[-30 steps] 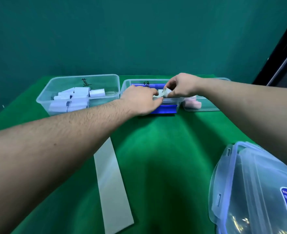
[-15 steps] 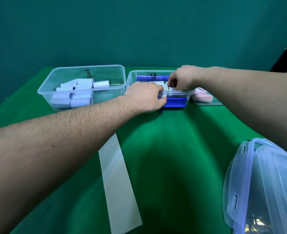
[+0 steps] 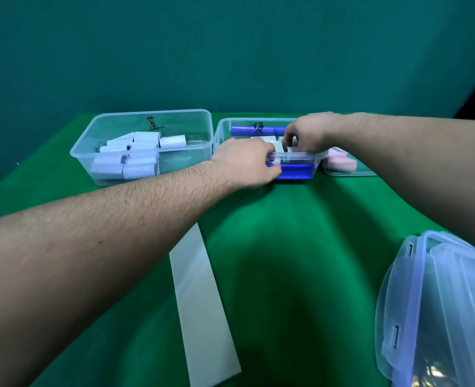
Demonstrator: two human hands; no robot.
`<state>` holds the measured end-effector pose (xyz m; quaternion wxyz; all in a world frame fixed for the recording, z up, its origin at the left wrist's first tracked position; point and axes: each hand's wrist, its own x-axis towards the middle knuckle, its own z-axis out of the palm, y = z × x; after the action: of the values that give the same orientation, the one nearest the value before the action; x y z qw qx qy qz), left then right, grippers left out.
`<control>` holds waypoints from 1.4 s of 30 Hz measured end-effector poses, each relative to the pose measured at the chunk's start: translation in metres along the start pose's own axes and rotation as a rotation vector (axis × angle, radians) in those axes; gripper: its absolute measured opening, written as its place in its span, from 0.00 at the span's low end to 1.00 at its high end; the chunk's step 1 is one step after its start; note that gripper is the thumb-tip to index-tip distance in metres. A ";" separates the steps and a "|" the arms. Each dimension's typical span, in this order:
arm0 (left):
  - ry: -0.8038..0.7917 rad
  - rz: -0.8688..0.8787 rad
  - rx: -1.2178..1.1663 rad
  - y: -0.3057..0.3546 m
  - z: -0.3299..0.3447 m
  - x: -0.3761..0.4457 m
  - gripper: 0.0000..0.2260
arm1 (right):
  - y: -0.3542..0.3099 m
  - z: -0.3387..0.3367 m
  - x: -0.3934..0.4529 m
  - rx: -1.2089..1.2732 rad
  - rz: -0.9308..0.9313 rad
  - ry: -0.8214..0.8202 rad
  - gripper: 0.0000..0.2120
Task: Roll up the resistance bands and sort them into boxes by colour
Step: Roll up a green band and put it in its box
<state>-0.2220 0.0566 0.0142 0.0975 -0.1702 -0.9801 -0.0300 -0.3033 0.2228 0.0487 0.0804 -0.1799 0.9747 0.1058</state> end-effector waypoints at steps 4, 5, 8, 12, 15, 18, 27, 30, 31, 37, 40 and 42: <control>-0.019 -0.010 -0.005 0.001 -0.001 0.000 0.11 | -0.002 -0.002 0.003 -0.136 -0.033 0.002 0.17; -0.021 -0.009 -0.004 0.000 -0.001 0.000 0.11 | -0.002 -0.002 0.003 -0.147 -0.043 0.004 0.16; -0.023 -0.005 -0.008 -0.001 -0.001 0.001 0.11 | -0.002 -0.004 0.001 -0.134 -0.049 -0.007 0.13; -0.025 -0.008 -0.021 -0.002 -0.001 0.001 0.11 | 0.001 -0.002 -0.002 -0.043 -0.030 -0.018 0.15; -0.021 0.002 -0.018 -0.001 -0.002 0.001 0.14 | 0.003 -0.002 -0.003 -0.013 -0.035 -0.005 0.15; -0.006 0.001 -0.018 0.001 -0.006 -0.001 0.17 | 0.005 -0.002 -0.004 -0.024 -0.017 0.018 0.11; -0.001 -0.009 -0.014 0.004 -0.019 -0.002 0.18 | 0.012 -0.007 -0.006 -0.014 -0.004 0.143 0.10; 0.006 -0.008 -0.013 0.006 -0.021 -0.004 0.17 | 0.012 -0.009 -0.014 0.094 0.001 0.194 0.11; 0.007 -0.007 -0.019 0.006 -0.022 -0.005 0.17 | 0.011 -0.010 -0.017 0.125 -0.003 0.218 0.10; 0.101 0.037 -0.075 0.005 -0.033 -0.027 0.19 | -0.002 -0.011 -0.049 0.264 -0.067 0.356 0.07; 0.149 0.046 -0.096 0.005 -0.040 -0.044 0.16 | -0.014 -0.012 -0.071 0.305 -0.097 0.399 0.08; 0.157 0.045 -0.088 0.006 -0.045 -0.059 0.14 | -0.025 -0.013 -0.087 0.331 -0.111 0.403 0.08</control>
<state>-0.1568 0.0391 0.0461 0.1670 -0.1934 -0.9631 -0.0840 -0.2150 0.2259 0.0737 -0.0812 -0.2350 0.9637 -0.0975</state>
